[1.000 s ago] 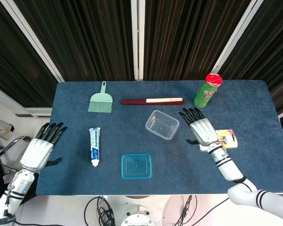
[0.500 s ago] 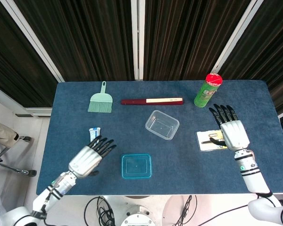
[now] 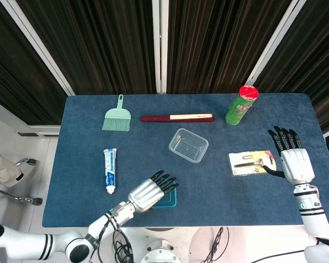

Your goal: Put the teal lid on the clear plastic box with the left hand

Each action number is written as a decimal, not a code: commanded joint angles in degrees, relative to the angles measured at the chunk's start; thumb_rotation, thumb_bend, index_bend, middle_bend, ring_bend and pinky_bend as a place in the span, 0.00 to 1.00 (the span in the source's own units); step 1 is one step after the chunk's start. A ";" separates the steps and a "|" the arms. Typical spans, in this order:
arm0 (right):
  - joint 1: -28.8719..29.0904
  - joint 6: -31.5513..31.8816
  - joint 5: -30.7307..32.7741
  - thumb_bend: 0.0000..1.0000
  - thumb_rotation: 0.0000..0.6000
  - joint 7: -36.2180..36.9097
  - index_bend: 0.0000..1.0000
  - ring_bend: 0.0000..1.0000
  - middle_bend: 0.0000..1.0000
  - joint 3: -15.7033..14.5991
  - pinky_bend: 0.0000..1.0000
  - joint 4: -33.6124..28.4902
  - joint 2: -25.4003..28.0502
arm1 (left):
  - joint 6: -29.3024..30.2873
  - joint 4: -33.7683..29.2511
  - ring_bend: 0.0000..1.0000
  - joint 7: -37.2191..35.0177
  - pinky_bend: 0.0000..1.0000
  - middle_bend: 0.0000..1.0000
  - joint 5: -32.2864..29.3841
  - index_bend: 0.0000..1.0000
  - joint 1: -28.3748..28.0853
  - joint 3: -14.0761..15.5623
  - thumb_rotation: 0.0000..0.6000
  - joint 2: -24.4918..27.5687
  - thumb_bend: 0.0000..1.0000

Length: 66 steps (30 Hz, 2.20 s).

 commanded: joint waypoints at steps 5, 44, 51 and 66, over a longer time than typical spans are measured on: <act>-0.36 -0.21 -0.47 0.03 1.00 0.84 0.00 0.00 0.00 0.12 0.00 0.91 -0.60 | 1.40 3.96 0.00 3.47 0.00 0.00 -3.87 0.06 -2.55 1.21 1.00 -3.44 0.00; -2.87 -1.10 0.94 0.03 1.00 4.20 0.00 0.00 0.00 1.52 0.00 3.74 -3.28 | 3.53 3.97 0.00 5.89 0.00 0.00 -26.94 0.08 -12.71 -0.47 1.00 0.39 0.00; -3.28 -1.22 0.87 0.03 1.00 5.43 0.00 0.00 0.00 1.49 0.00 4.55 -3.55 | 8.34 1.56 0.00 11.19 0.00 0.00 -38.25 0.08 -16.96 0.01 1.00 -1.15 0.00; -4.47 -0.82 0.40 0.03 1.00 7.71 0.00 0.00 0.00 1.30 0.00 5.28 -3.00 | 12.95 3.89 0.00 15.57 0.00 0.00 -50.79 0.07 -24.05 -0.63 1.00 -6.50 0.00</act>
